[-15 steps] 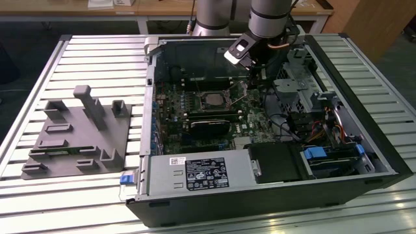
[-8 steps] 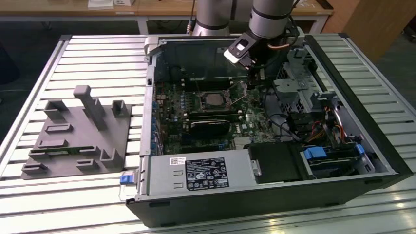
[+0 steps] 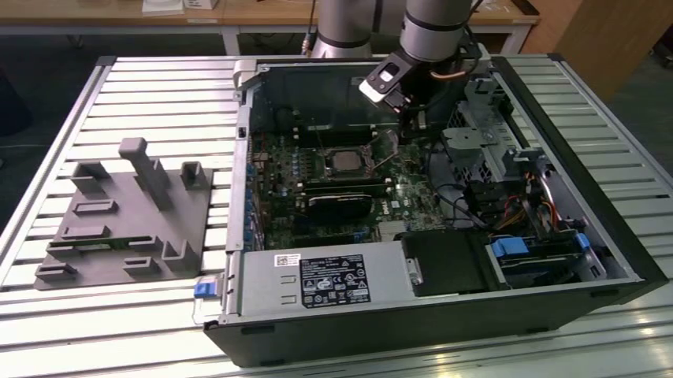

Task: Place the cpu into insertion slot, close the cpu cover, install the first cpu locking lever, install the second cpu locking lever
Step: 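Close the cpu cover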

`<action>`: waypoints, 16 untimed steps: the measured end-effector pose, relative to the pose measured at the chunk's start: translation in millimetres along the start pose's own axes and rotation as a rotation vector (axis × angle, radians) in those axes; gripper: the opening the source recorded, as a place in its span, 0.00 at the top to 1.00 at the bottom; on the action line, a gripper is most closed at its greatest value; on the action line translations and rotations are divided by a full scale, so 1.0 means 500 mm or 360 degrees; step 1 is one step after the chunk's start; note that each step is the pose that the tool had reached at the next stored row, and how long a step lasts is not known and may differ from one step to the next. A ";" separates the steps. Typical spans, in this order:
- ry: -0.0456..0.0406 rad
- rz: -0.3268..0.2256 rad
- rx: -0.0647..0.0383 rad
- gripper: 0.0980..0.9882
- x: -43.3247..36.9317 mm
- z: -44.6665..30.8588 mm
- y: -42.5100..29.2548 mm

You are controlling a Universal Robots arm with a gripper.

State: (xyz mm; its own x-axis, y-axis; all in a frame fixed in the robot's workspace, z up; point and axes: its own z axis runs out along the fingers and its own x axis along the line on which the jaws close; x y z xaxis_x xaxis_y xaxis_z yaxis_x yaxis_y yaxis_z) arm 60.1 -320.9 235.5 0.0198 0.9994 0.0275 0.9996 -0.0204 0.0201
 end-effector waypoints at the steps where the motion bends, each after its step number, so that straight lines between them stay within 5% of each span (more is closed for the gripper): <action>1: 0.0000 0.0000 -0.0001 0.99 0.000 0.000 -0.004; 16: 0.0005 -0.0001 -0.0032 0.99 -0.002 -0.002 -0.098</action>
State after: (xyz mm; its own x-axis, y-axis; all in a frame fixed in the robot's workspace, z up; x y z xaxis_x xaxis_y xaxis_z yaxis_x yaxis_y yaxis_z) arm 11.2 -320.9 235.5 0.0194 0.9993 0.0308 0.9990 -0.0206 0.0404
